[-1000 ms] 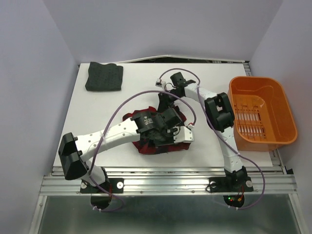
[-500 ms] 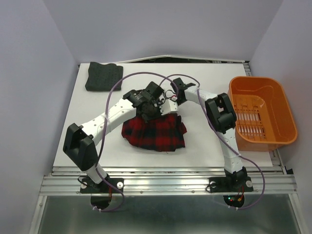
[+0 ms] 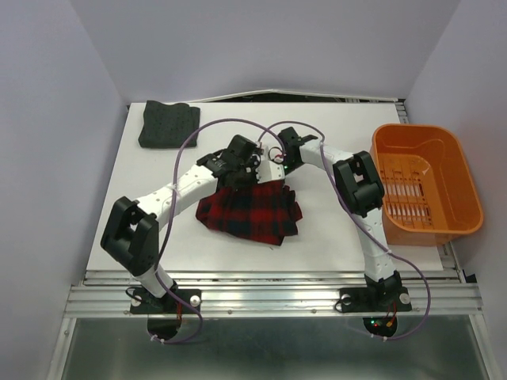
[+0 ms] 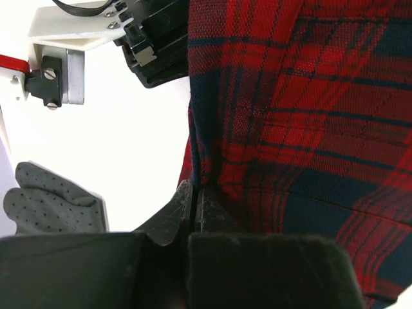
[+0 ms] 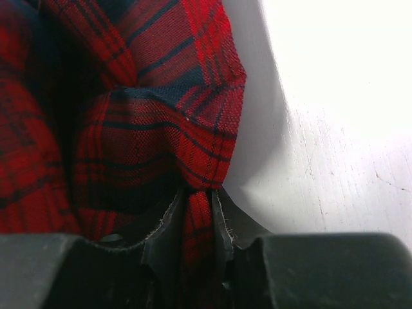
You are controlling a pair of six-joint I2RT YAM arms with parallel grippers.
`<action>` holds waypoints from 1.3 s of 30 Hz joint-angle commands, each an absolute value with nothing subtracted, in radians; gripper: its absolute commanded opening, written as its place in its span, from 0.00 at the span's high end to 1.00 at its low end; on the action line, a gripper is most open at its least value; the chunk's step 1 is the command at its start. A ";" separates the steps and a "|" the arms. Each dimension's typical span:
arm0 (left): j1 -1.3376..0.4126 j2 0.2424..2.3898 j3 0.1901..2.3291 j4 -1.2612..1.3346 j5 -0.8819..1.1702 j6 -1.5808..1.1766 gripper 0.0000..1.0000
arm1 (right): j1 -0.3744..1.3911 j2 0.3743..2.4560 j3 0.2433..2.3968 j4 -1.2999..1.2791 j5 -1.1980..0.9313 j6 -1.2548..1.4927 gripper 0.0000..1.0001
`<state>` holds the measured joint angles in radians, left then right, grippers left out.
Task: Fold and stack the skirts
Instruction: Fold the skirt
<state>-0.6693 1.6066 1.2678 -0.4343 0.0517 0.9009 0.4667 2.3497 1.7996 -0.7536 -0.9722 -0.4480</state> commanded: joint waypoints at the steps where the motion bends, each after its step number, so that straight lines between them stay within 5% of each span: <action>1: -0.637 1.601 1.204 -0.203 0.055 1.021 1.00 | 0.485 2.344 1.822 -0.785 -1.005 -0.469 0.72; 16: -0.617 1.723 0.971 0.235 0.045 1.097 1.00 | 0.485 2.381 1.861 -0.788 -0.898 -0.454 0.69; 21: -0.611 1.756 0.965 0.262 0.038 1.085 1.00 | 0.450 2.381 1.908 -0.775 -0.776 -0.397 0.61; 22: -0.611 1.758 0.959 0.270 0.040 1.083 1.00 | 0.439 2.382 1.920 -0.764 -0.705 -0.381 0.52; 27: -0.611 1.772 0.979 0.227 0.048 1.057 0.84 | 0.388 2.388 2.008 -0.762 -0.473 -0.354 0.41; 39: -0.549 1.683 1.195 0.039 0.035 0.852 0.38 | 0.276 2.188 2.020 -0.758 -0.526 -0.235 0.35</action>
<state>-0.5915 1.7603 1.0874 0.1066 0.0296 0.9638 0.2581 2.3478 2.0056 -0.7769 -0.5083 -0.2863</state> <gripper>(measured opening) 0.560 0.653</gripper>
